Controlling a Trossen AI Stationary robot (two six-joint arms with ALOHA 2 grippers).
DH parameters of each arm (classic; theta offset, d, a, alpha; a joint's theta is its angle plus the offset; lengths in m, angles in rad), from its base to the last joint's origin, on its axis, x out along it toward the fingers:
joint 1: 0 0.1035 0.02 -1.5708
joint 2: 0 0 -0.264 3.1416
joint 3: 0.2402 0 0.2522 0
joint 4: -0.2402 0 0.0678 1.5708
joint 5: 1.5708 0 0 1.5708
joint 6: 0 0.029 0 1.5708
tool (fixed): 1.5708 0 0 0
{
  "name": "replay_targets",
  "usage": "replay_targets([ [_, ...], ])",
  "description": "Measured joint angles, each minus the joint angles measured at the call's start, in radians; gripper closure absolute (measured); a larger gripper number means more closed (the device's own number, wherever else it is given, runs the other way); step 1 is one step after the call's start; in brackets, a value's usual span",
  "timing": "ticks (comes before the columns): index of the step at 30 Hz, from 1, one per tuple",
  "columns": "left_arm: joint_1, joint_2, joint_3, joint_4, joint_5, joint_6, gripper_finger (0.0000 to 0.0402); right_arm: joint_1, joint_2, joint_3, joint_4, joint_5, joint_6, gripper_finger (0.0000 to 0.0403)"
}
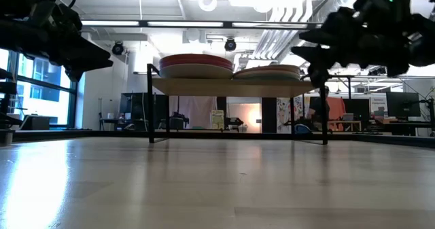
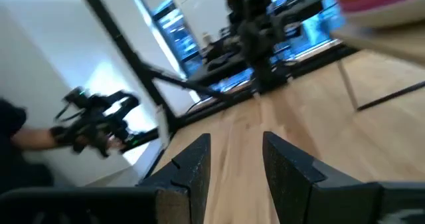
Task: Place and stack plates onto a shelf
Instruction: Return to Home Position
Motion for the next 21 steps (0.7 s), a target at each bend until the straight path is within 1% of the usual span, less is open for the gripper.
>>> replay_targets([
  [3,0.0,0.0,0.0,-0.001,-0.024,0.025,0.0284,-0.023,0.0,-0.057,0.061,-0.062,-0.001,0.0284],
  [7,0.0,0.0,0.0,-0.001,-0.044,0.168,0.0284,-0.041,-0.001,-0.125,0.106,-0.073,-0.001,0.0284],
  [9,0.0,0.001,0.0,-0.001,-0.044,0.2,0.0284,-0.042,-0.001,-0.128,0.091,-0.083,-0.004,0.0284],
  [14,0.0,0.001,0.0,-0.001,-0.044,0.207,0.0284,-0.041,0.0,-0.128,0.08,-0.173,-0.055,0.0284],
  [18,0.0,0.001,0.0,-0.001,-0.044,0.207,0.0284,-0.041,0.0,-0.128,0.033,-0.18,-0.057,0.0284],
  [21,0.0,0.001,0.0,-0.001,-0.044,0.206,0.0284,-0.041,0.0,-0.128,-0.048,-0.181,-0.055,0.0284],
])
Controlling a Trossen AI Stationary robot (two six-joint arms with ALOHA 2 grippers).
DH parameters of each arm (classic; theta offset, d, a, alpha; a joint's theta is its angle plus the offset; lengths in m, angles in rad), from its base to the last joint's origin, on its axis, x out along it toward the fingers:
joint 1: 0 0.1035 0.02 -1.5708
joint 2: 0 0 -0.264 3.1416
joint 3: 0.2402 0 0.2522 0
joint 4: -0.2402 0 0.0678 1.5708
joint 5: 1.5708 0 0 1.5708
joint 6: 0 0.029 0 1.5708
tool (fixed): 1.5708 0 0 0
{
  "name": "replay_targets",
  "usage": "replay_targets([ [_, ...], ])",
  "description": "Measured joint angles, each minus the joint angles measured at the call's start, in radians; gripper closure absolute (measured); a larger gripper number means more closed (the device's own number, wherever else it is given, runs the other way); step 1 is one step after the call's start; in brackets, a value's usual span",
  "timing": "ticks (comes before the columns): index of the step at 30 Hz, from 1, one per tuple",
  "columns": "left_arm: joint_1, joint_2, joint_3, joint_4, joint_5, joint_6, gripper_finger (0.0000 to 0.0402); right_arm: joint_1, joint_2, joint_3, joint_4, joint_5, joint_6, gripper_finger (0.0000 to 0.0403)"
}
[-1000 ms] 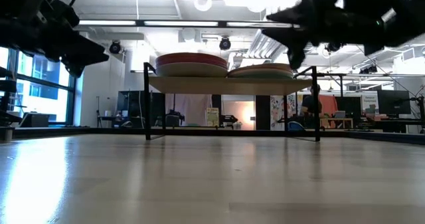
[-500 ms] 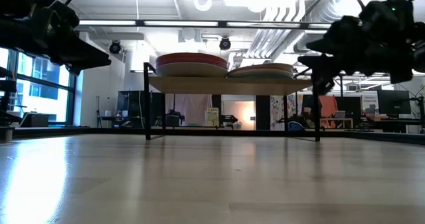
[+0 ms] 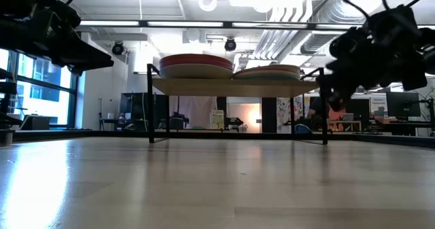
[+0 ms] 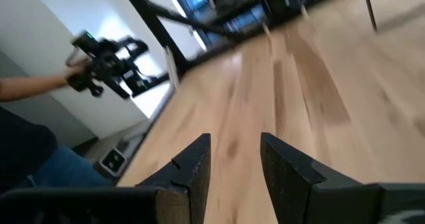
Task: Place and stack plates onto a shelf
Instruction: Return to Home Position
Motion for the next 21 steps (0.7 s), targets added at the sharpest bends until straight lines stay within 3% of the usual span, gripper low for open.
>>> replay_targets([
  [15,-0.006,-0.006,0.0,0.0,-0.003,0.0,0.0284,0.0,-0.003,0.0,-0.318,0.056,0.0,0.0284],
  [21,-0.056,-0.009,0.0,0.001,-0.017,0.0,0.0284,0.0,-0.134,0.0,-0.46,0.089,0.0,0.0284],
])
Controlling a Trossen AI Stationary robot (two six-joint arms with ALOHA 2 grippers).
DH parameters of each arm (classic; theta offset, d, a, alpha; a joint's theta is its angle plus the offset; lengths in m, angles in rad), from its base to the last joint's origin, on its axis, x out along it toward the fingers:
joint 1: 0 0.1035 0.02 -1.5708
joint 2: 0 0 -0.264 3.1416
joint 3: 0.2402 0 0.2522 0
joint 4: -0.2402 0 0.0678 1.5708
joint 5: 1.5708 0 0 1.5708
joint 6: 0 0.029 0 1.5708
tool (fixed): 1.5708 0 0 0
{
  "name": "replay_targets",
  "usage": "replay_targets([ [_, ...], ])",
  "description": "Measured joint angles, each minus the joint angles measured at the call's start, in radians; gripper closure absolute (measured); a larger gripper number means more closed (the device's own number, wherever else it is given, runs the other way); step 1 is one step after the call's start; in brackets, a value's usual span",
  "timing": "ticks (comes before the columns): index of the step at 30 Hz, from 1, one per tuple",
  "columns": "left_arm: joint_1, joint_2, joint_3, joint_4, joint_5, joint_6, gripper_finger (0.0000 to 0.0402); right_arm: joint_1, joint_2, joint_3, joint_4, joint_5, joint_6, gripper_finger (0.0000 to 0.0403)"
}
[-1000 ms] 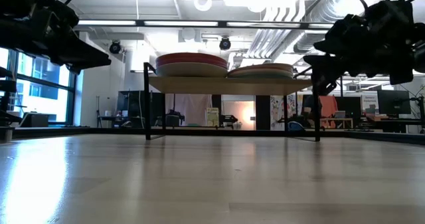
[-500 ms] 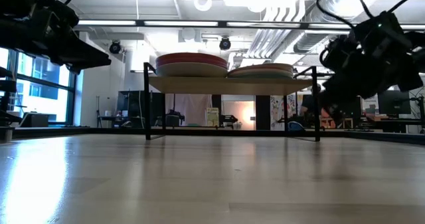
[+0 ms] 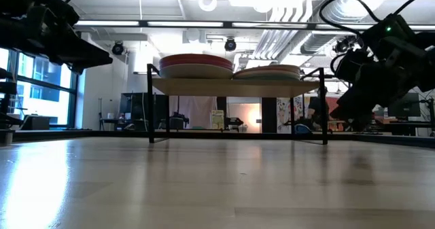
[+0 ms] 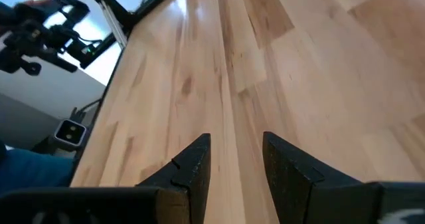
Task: Place and stack plates onto a shelf
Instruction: Return to Home Position
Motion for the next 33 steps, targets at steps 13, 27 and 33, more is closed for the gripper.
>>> replay_targets([
  [13,-0.127,0.0,0.0,0.001,-0.002,0.0,0.0284,0.0,-0.473,0.0,-0.266,0.007,0.0,0.0284],
  [27,-0.125,0.0,0.0,0.002,-0.002,0.0,0.0284,0.001,-0.95,0.0,-0.311,0.006,0.0,0.0284],
  [33,-0.125,0.0,-0.028,0.106,-0.002,0.0,0.0284,0.001,-1.078,0.0,-0.311,0.005,0.0,0.0284],
])
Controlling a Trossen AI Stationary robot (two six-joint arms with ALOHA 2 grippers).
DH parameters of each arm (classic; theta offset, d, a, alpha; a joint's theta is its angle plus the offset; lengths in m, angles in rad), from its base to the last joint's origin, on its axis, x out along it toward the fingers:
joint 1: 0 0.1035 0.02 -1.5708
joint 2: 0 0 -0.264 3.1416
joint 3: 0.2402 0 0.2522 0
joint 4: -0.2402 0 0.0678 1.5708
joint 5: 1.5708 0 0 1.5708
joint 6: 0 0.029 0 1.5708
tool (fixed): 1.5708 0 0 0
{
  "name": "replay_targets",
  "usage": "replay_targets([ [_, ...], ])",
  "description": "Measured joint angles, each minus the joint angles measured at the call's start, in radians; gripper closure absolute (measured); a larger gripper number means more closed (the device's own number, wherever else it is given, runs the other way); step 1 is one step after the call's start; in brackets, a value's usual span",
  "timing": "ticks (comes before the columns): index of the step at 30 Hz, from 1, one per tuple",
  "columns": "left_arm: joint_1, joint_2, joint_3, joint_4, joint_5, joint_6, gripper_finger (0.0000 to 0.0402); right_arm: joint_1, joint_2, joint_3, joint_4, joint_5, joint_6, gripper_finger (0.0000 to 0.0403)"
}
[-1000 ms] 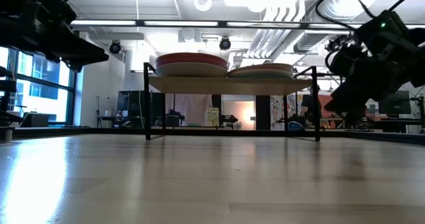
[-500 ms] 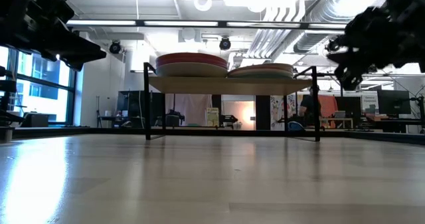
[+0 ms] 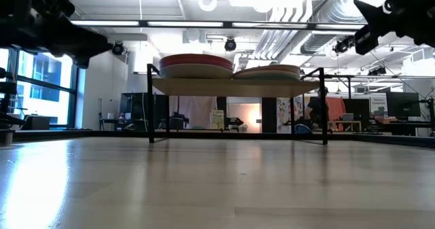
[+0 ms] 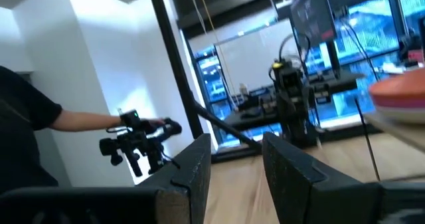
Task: Place and stack plates onto a shelf
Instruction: Return to Home Position
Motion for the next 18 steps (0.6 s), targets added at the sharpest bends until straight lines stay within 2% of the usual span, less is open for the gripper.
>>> replay_targets([
  [2,0.0,-0.001,-0.052,0.15,0.001,-0.002,0.0284,0.0,-0.002,0.0,0.012,-0.004,0.0,0.0284],
  [18,-0.001,0.0,-0.053,0.152,-0.003,0.0,0.0284,0.022,0.007,0.0,-0.041,-0.007,0.0,0.0284],
])
